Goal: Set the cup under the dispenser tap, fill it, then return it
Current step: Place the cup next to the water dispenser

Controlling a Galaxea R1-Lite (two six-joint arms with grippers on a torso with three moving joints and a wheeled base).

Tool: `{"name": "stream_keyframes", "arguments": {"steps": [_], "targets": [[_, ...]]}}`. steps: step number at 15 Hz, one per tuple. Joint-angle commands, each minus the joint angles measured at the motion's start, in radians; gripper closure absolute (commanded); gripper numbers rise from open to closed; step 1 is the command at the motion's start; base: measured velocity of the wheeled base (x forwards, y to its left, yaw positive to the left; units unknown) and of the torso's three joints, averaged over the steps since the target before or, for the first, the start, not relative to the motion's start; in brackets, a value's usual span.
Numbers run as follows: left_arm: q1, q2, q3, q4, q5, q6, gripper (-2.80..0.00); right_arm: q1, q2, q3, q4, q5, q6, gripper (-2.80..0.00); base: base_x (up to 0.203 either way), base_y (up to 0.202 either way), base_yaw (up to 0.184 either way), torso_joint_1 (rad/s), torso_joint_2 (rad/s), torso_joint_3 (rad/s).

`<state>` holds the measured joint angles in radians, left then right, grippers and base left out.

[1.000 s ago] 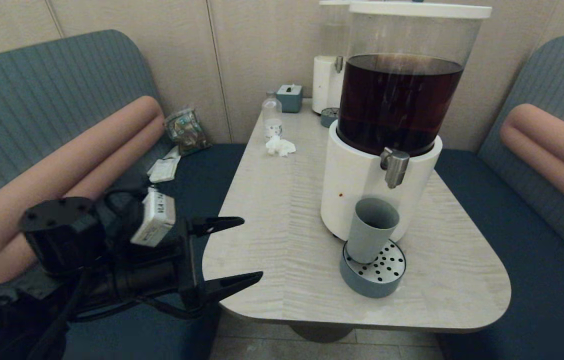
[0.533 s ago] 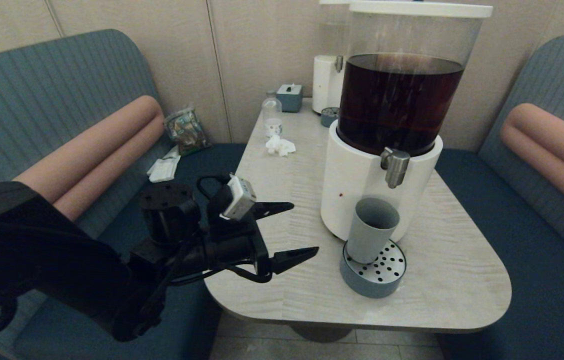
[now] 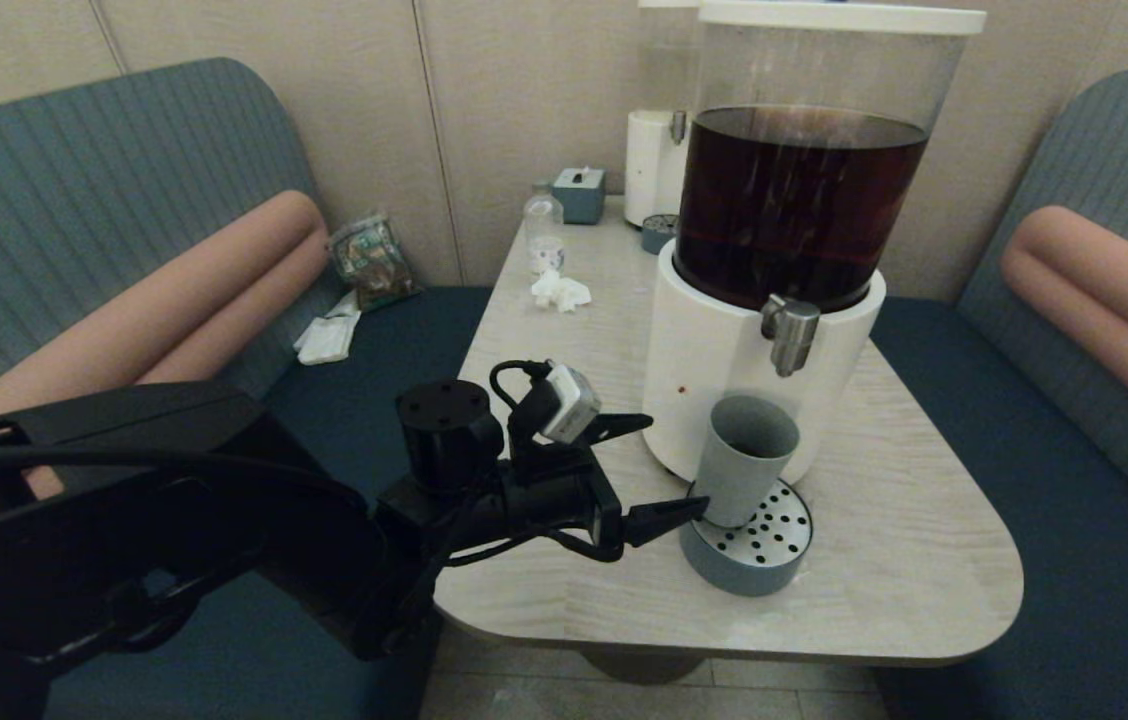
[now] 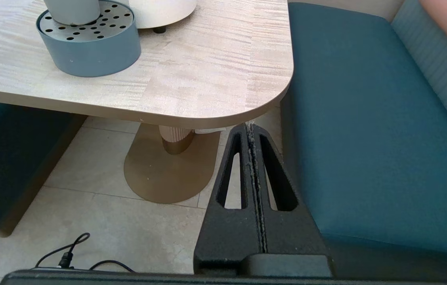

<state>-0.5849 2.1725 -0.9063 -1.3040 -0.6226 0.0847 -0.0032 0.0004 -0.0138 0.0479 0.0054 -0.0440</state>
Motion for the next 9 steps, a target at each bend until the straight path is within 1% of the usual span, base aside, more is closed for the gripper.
{"name": "stream_keyframes", "arguments": {"steps": [1,5,9], "targets": [[-0.013,0.041,-0.038,-0.008,0.013,-0.004,-2.8,0.0,0.0,0.0,0.0,0.001,0.0,0.0,0.0,0.0,0.0,0.0,0.0,0.0],[-0.027,0.082,-0.099,-0.007,0.015,-0.016,-2.8,0.0,0.0,0.0,0.001,0.001,0.0,0.0,0.0,0.0,0.0,0.0,0.0,0.0],[-0.044,0.101,-0.128,-0.006,0.015,-0.02,-2.8,0.0,0.0,0.0,0.001,0.001,0.0,0.0,0.0,0.0,0.0,0.0,0.0,0.0]]}}
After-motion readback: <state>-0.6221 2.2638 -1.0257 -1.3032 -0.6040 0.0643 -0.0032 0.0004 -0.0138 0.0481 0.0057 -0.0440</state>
